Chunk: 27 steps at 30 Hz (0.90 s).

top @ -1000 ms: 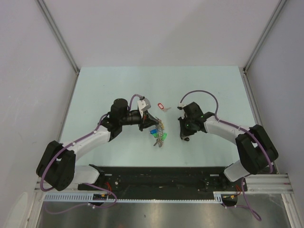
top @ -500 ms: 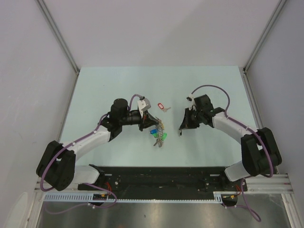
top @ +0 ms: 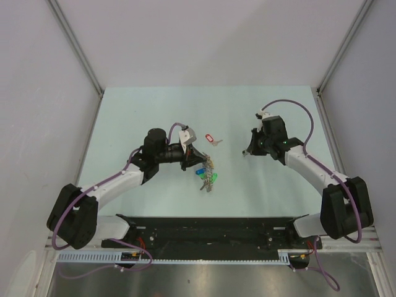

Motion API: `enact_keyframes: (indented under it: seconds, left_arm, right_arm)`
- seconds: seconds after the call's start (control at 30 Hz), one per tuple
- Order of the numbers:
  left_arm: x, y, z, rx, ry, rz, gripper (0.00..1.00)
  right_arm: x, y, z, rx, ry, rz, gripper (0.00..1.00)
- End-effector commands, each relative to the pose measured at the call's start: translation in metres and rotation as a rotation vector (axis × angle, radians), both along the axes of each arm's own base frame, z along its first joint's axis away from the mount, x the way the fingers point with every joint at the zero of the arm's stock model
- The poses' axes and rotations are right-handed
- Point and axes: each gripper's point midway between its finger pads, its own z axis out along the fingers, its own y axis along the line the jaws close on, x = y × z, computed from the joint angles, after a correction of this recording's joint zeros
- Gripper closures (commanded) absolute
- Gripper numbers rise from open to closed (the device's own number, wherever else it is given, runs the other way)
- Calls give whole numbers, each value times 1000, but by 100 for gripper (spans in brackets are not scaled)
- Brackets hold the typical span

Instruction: Put the keys on the keyring

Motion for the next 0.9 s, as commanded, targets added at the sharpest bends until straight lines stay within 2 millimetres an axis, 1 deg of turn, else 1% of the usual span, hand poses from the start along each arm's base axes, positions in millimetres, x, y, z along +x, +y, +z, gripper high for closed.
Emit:
enact_keyframes:
  seconds: [0.0, 0.03, 0.13, 0.17, 0.2, 0.23, 0.3, 0.37, 0.4, 0.47, 0.5, 0.67, 0.7, 0.77, 0.8, 0.87]
  left_arm:
    - [5, -5, 43, -67, -110, -8, 100]
    - [6, -5, 44, -67, -113, -8, 100]
    - [6, -6, 44, -66, -110, -8, 100]
    - [6, -6, 44, -66, -109, -8, 100]
    - [6, -6, 42, -65, -103, -9, 100]
    - [6, -7, 43, -65, -102, -10, 100]
    - [7, -7, 44, -65, -103, -9, 99]
    - [7, -6, 43, -64, -101, -7, 99]
    - [6, -6, 43, -64, -101, -7, 100]
    - [7, -6, 43, -62, -101, -6, 100]
    - [6, -6, 43, -63, -100, -7, 100]
    - [6, -7, 43, -64, -99, -10, 99]
    - [7, -6, 43, -64, -99, -7, 100]
    - [6, -6, 44, -66, -102, -10, 100]
    - [6, -6, 44, -65, -101, -7, 100]
    - [6, -6, 43, -63, -98, -7, 100]
  right_arm:
    - [-16, -2, -25, -1, 41, -33, 100]
    - [-25, -3, -38, -3, 75, -35, 100]
    - [-43, 4, -52, 13, 115, -28, 100]
    - [-53, 4, -61, 11, 137, -25, 100]
    - [-62, 11, -64, 11, 143, 1, 100]
    - [-67, 15, -66, 26, 152, -4, 100]
    - [-84, 22, -73, 45, 181, 15, 100]
    - [-92, 28, -73, 96, 197, -8, 100]
    - [-98, 28, -77, 113, 221, -18, 100]
    - [-103, 31, -79, 154, 242, -56, 100]
    - [-108, 30, -84, 163, 254, -67, 100]
    - [-105, 28, -90, 196, 251, -124, 100]
    - [-104, 29, -90, 199, 249, -122, 92]
    - [-99, 29, -85, 213, 228, -114, 80]
    - [-99, 30, -82, 211, 220, -101, 68]
    - [-97, 28, -72, 213, 189, -93, 62]
